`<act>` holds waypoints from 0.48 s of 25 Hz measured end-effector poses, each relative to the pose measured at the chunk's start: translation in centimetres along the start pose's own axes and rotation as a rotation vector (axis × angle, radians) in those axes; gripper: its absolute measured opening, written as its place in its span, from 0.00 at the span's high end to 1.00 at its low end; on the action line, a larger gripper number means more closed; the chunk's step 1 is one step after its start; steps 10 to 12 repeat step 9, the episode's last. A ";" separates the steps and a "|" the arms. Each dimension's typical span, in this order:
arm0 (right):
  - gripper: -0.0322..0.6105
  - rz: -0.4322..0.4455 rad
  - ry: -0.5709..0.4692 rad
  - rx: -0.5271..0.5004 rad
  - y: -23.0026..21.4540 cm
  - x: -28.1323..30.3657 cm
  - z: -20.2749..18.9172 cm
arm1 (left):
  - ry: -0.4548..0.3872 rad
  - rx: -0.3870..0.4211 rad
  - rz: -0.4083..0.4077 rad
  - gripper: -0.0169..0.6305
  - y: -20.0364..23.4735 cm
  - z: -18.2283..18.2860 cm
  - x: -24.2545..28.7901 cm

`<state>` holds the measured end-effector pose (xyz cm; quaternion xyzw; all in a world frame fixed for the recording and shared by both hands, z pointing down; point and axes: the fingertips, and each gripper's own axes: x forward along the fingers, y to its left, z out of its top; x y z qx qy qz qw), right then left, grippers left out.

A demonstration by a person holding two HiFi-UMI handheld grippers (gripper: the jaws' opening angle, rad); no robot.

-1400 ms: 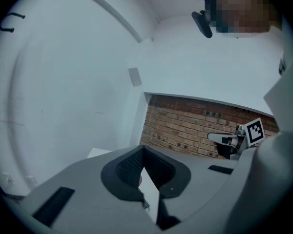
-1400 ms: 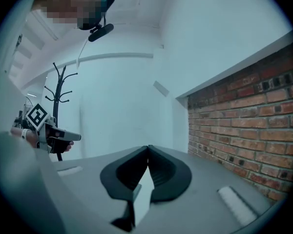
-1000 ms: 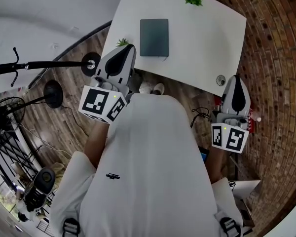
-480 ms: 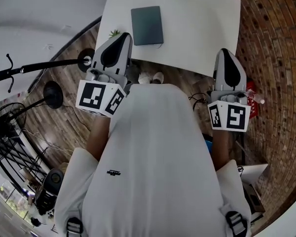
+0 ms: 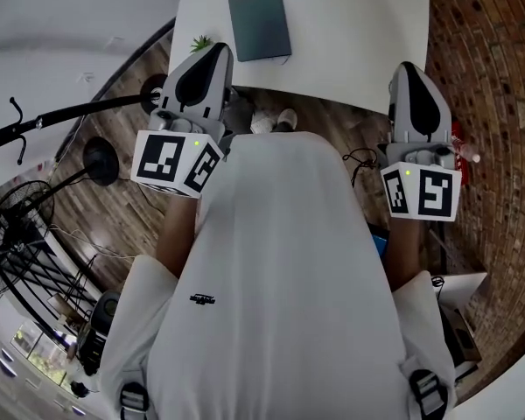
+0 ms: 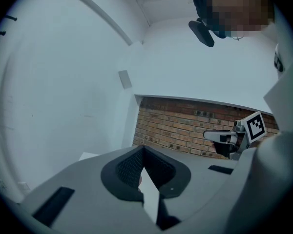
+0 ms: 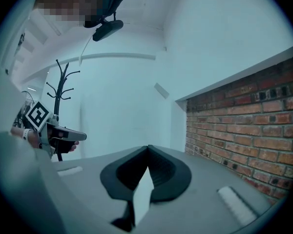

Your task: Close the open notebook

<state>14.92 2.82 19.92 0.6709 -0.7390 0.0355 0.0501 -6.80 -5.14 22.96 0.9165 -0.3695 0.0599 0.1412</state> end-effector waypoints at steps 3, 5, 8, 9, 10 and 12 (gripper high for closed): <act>0.96 0.004 -0.005 -0.009 0.3 -0.1 0.1 | 0.000 -0.003 0.001 0.97 -0.1 -0.2 0.0; 0.96 0.008 -0.003 -0.011 0.5 -0.3 0.0 | 0.002 -0.005 -0.002 0.97 -0.4 -0.4 0.0; 0.96 0.009 0.003 -0.009 0.7 -0.6 -0.3 | 0.004 -0.008 -0.008 0.97 -0.8 -0.6 0.1; 0.96 0.009 0.005 -0.008 0.7 -0.7 -0.4 | 0.005 -0.009 -0.010 0.97 -0.9 -0.7 0.1; 0.96 0.009 0.005 -0.008 0.7 -0.7 -0.4 | 0.005 -0.009 -0.010 0.97 -0.9 -0.7 0.1; 0.96 0.009 0.005 -0.008 0.7 -0.7 -0.4 | 0.005 -0.009 -0.010 0.97 -0.9 -0.7 0.1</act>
